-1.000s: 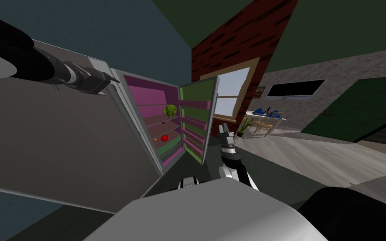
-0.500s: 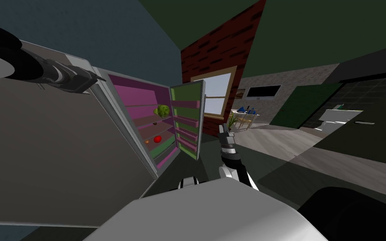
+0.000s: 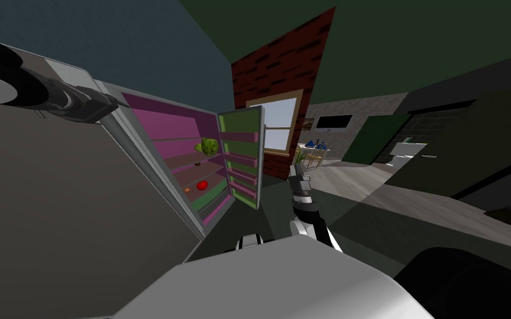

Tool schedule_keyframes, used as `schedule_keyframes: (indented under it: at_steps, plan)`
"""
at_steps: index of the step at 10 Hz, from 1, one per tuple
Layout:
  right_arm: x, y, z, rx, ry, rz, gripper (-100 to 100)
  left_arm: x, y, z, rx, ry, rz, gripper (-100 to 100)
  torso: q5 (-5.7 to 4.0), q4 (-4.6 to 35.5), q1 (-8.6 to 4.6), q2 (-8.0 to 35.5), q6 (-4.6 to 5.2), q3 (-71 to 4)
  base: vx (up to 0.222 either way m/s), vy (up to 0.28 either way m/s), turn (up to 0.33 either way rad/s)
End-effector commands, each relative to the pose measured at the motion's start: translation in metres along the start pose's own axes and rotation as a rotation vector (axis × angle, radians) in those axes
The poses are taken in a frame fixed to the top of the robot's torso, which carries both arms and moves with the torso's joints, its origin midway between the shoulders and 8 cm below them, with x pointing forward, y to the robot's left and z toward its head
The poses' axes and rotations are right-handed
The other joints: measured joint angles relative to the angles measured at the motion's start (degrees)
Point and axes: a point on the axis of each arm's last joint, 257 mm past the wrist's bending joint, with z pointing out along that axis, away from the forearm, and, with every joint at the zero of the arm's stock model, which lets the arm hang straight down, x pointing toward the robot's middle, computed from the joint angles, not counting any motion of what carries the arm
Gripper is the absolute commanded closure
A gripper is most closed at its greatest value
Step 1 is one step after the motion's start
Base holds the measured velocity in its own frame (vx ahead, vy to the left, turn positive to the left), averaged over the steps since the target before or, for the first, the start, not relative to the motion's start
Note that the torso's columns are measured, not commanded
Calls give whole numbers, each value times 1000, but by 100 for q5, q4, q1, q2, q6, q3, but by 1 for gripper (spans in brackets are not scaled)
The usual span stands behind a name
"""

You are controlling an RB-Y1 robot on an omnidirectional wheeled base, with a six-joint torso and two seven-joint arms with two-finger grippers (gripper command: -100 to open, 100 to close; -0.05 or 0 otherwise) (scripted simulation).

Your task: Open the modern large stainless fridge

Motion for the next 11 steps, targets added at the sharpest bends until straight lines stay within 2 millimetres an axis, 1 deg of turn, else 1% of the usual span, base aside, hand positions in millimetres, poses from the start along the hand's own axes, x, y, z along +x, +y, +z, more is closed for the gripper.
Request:
schedule_keyframes:
  at_steps: [1,2,3,4,5,6,7,8,9,10,11]
  plan:
    - [0,0,0,0,0,0,0,-22,24,10,-50,-43,0,-100,0,-2,2,-13,-6,-6,-111,-23,-301]
    - [0,0,0,0,0,0,0,-24,30,13,-63,-45,-5,-100,-2,-6,0,-17,1,-13,-108,-12,-170]
    - [0,0,0,0,0,0,0,-16,38,18,-83,-34,8,-100,3,-6,9,-24,-7,-14,-49,-3,27]
    - [0,0,0,0,0,0,0,-26,27,11,-57,-48,-8,-100,6,-9,17,-36,-9,-21,-2,1,35]
    - [0,0,0,0,0,0,0,-40,46,18,-96,-78,-7,-100,3,-12,13,-44,-4,-28,-55,-21,-359]
    - [0,0,0,0,0,0,0,-48,58,22,-121,-98,9,-100,0,-12,-1,-27,8,-21,-155,-48,-391]
    - [0,0,0,0,0,0,0,-46,75,28,-164,-96,18,-100,-6,-7,-14,-6,14,-8,-126,-21,-173]
    - [0,0,0,0,0,0,0,-56,53,21,-115,-110,-8,-100,-2,-15,-11,-27,17,-13,-56,2,-55]
    - [0,0,0,0,0,0,0,-58,52,20,-113,-112,-11,-100,-3,-13,-2,-44,-1,-27,-11,8,16]
    - [0,0,0,0,0,0,0,-56,60,22,-127,-109,-8,-100,1,-15,6,-49,-4,-31,12,4,12]
    - [0,0,0,0,0,0,0,-56,62,22,-131,-110,-9,-100,4,-15,10,-46,-2,-29,17,2,-3]
